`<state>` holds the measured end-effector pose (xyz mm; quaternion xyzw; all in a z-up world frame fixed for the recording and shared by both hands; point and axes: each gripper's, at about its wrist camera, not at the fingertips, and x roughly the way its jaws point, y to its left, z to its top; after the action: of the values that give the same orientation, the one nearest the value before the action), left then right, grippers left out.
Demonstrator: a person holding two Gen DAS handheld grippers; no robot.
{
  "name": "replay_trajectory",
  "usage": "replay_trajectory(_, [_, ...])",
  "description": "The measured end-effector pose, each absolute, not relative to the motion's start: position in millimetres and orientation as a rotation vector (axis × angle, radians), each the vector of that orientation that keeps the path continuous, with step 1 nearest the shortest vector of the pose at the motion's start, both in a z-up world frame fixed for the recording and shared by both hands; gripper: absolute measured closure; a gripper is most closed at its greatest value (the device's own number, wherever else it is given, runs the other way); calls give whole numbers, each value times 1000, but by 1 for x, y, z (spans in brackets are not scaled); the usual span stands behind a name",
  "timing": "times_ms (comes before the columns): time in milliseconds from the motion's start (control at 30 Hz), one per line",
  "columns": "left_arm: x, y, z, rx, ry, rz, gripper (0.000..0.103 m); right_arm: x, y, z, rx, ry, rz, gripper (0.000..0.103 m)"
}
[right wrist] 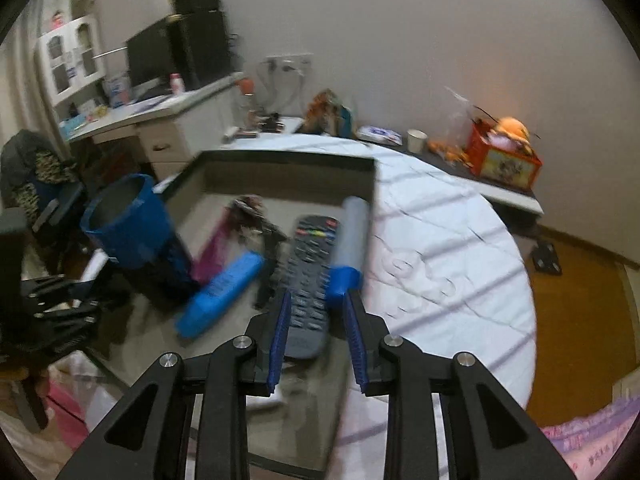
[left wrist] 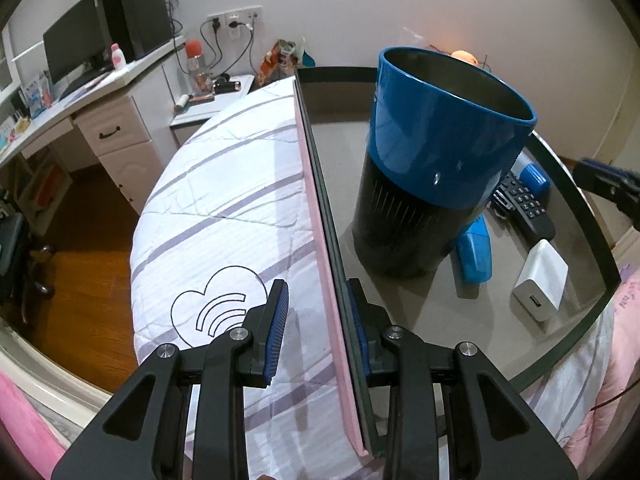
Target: Organize rigid objects
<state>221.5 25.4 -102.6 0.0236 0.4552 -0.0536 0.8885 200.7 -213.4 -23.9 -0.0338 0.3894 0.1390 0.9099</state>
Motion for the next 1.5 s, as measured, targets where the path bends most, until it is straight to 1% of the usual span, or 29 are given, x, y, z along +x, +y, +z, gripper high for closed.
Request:
replay_trajectory(167, [219, 27, -99, 48, 932, -103, 73, 223, -172, -31, -130, 841, 363, 75])
replay_trajectory(367, [215, 25, -97, 64, 926, -94, 70, 254, -139, -48, -97, 910, 436, 75])
replay_trajectory(633, [215, 23, -95, 78, 923, -82, 69, 251, -115, -58, -154, 949, 490, 75])
replay_trajectory(833, [214, 24, -94, 80, 928, -85, 67, 243, -120, -61, -184, 986, 520, 74])
replay_trajectory(867, [214, 24, -94, 82, 928, -84, 66, 240, -123, -60, -186, 984, 521, 73])
replay_trajectory(900, [213, 25, -93, 82, 926, -84, 65, 236, -126, -57, -196, 976, 513, 64])
replay_trajectory(933, [213, 25, -94, 80, 926, -87, 65, 232, -131, -55, -213, 972, 505, 57])
replay_trajectory(967, [213, 26, -94, 79, 927, -87, 64, 228, -134, -55, -226, 974, 503, 46])
replay_trajectory(1133, [214, 26, -96, 77, 931, -86, 64, 213, -139, -55, -274, 995, 545, 45])
replay_trajectory(1300, [213, 26, -97, 79, 936, -95, 64, 216, -132, -69, -388, 1036, 507, 44])
replay_trajectory(1500, [214, 24, -96, 86, 935, -93, 64, 238, -139, -73, -364, 1015, 448, 44])
